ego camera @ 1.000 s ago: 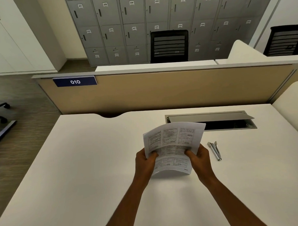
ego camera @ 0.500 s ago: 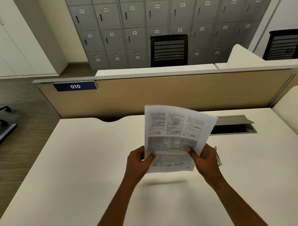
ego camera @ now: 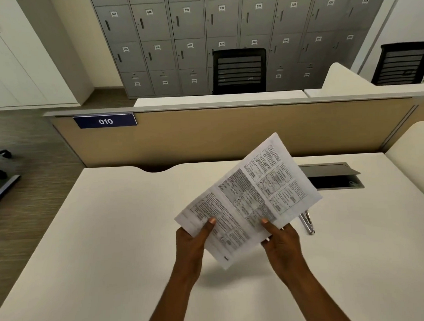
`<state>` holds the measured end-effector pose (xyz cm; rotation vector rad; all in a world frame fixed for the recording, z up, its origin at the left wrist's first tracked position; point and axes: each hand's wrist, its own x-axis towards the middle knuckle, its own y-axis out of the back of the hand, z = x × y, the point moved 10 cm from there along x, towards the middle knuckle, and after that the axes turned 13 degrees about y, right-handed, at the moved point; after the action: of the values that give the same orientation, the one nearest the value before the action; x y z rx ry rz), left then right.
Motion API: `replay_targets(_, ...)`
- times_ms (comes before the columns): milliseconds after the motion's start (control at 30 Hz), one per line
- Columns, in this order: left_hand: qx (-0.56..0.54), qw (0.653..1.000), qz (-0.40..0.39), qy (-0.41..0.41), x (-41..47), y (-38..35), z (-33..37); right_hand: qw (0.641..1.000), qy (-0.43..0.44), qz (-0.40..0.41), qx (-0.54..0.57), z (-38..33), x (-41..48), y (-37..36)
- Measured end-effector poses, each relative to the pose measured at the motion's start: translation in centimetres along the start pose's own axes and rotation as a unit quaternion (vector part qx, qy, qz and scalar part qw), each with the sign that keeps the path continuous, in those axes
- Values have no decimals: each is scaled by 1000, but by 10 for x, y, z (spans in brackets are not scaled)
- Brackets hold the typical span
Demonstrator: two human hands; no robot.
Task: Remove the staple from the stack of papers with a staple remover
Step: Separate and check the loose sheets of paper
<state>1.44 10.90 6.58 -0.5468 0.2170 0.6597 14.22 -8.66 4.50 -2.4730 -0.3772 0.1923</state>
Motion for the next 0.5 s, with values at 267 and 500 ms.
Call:
replay_targets(267, 165, 985, 29, -40, 4, 39, 48, 967, 103, -34, -232, -91, 41, 36)
replay_targets(500, 230, 972, 21, -43, 10, 35, 42, 927, 127, -130, -327, -82, 45, 8)
